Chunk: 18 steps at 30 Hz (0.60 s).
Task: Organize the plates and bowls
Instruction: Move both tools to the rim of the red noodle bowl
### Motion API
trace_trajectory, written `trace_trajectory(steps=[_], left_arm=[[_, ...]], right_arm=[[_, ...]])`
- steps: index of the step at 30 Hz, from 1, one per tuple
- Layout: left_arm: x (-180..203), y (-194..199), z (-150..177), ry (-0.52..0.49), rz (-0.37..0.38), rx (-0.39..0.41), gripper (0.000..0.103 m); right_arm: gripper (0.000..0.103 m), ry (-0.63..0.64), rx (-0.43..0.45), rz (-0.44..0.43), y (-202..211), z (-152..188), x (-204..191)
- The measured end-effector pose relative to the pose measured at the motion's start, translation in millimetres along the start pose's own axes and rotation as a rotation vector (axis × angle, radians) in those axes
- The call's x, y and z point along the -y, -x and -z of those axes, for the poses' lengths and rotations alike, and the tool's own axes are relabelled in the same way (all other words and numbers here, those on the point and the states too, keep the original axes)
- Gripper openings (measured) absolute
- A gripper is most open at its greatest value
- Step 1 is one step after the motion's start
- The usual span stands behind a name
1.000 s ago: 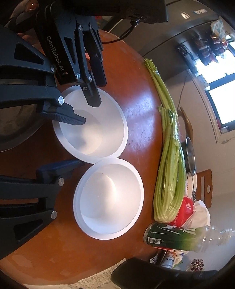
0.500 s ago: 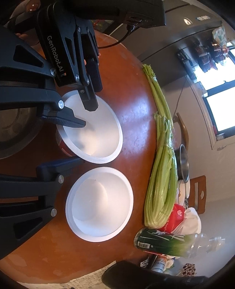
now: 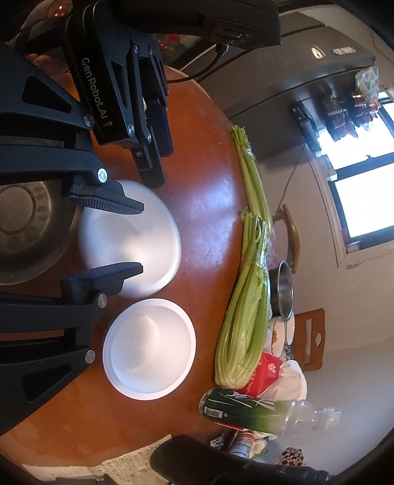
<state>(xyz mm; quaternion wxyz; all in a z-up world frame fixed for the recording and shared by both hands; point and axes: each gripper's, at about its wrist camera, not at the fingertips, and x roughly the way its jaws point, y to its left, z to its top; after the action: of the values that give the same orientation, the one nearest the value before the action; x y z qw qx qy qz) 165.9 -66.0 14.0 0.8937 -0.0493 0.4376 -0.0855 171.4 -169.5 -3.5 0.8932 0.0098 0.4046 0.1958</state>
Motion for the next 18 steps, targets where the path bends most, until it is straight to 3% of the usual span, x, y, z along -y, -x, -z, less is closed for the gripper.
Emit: trace_trajectory(steps=[6,11,18], left_arm=[[-1.0,-10.4,6.2,0.018,0.037,-0.031,0.045],[4.7,-17.0,4.4,-0.006,0.019,-0.033,0.045],[3.5,-37.5,5.1,0.005,0.02,-0.079,0.046]], right_arm=[[0.035,-0.022,-0.022,0.009,-5.3,7.3,6.2],[0.035,-0.067,-0.015,0.023,1.2,13.6,16.0],[0.035,-0.165,-0.069,0.036,-11.5,18.4,38.9]])
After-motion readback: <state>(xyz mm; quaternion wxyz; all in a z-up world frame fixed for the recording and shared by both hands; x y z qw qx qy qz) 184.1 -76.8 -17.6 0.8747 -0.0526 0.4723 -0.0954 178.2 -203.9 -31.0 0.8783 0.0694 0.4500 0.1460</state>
